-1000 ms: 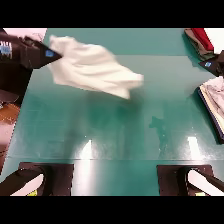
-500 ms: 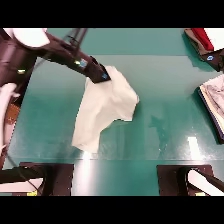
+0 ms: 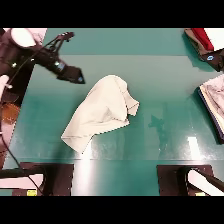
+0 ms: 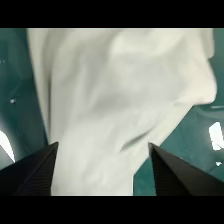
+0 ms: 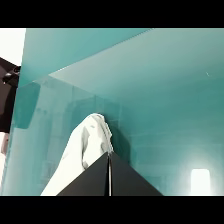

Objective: Fold the shirts.

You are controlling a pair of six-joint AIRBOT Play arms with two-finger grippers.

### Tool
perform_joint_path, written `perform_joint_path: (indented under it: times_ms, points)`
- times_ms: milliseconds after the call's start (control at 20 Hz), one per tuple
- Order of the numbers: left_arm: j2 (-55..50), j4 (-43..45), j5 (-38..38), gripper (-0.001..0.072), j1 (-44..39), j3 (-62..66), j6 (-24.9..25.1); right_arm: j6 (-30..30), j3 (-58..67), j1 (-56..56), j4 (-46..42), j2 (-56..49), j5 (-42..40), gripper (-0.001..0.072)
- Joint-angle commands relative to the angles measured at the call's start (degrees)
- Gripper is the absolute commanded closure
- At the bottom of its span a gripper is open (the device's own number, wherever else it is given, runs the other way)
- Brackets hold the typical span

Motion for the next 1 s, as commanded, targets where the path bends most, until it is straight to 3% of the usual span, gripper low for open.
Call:
perform_joint_path:
  times_ms: [0,300,800,850,900,950]
  points:
    - [8.6,2.2,-1.0,0.0063,6.1,-14.7,0.6,-0.3,0.0,0.0,-0.1,0.0,0.0,0.0698]
    - [20.4,3.5,6.2,0.0062,11.8,-46.5,3.5,-0.3,0.0,0.0,-0.1,0.0,0.2,0.0698]
    - [20.5,-1.6,13.2,0.0064,12.6,-58.2,5.2,-0.3,0.0,0.0,0.0,0.0,1.4,0.0698]
    - [20.5,-2.2,13.7,0.0147,12.6,-58.2,5.2,-0.3,0.0,0.0,0.0,0.0,1.5,0.0698]
    - [20.5,-2.7,14.0,0.0437,12.6,-57.9,5.2,-0.3,0.0,0.1,0.0,0.0,1.5,0.0698]
    - [20.5,-3.1,14.0,0.0653,12.6,-57.4,5.2,-0.3,0.0,0.2,0.0,0.0,1.5,0.0698]
